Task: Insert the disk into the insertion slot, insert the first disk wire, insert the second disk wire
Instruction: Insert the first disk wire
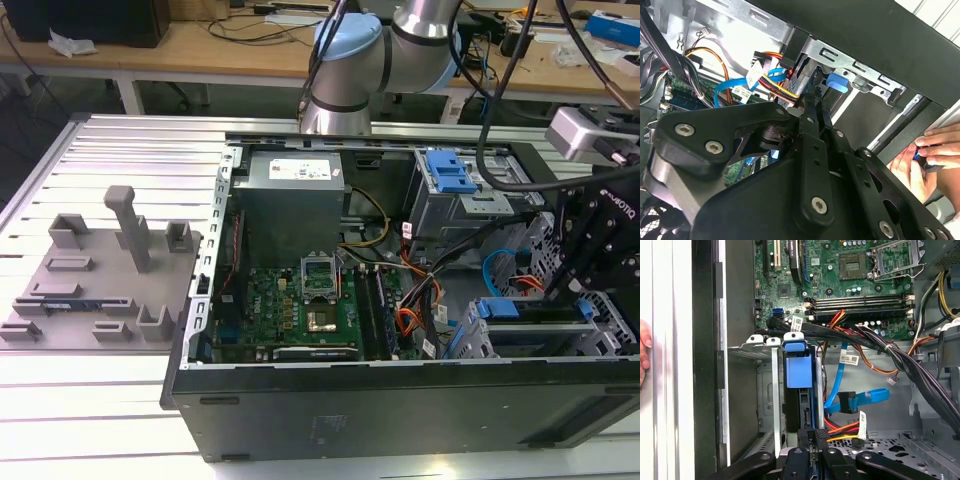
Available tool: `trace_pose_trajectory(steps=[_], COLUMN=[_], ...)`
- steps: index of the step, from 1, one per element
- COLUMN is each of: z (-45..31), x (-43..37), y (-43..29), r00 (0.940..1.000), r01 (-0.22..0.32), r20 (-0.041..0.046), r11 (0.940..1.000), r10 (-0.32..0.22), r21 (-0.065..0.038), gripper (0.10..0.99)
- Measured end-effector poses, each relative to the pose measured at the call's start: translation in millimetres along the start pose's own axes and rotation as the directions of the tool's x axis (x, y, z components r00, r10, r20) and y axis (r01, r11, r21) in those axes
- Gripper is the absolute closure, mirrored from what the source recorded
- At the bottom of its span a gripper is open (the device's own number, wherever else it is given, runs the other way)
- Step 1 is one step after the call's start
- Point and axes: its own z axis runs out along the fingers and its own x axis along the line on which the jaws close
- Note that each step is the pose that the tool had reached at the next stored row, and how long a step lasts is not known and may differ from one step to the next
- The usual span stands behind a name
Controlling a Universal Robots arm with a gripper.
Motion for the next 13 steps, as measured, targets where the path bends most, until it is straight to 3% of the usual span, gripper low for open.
trace_pose_trajectory(steps=[8, 11, 12, 13], z=[2.9, -16.7, -19.7, -24.1], x=[0.1, 0.5, -0.3, -1.9], y=[0.2, 4.2, 4.6, 5.2], r00=[1.0, 1.0, 1.0, 1.0], r01=[0.001, 0.001, 0.001, 0.001], r20=[-0.0002, -0.0018, -0.0029, -0.0046], r11=[1.0, 1.0, 1.0, 1.0], r10=[-0.001, -0.001, -0.001, -0.001], r21=[0.0, 0.0, 0.0, 0.0], gripper=[0.922, 0.729, 0.729, 0.663])
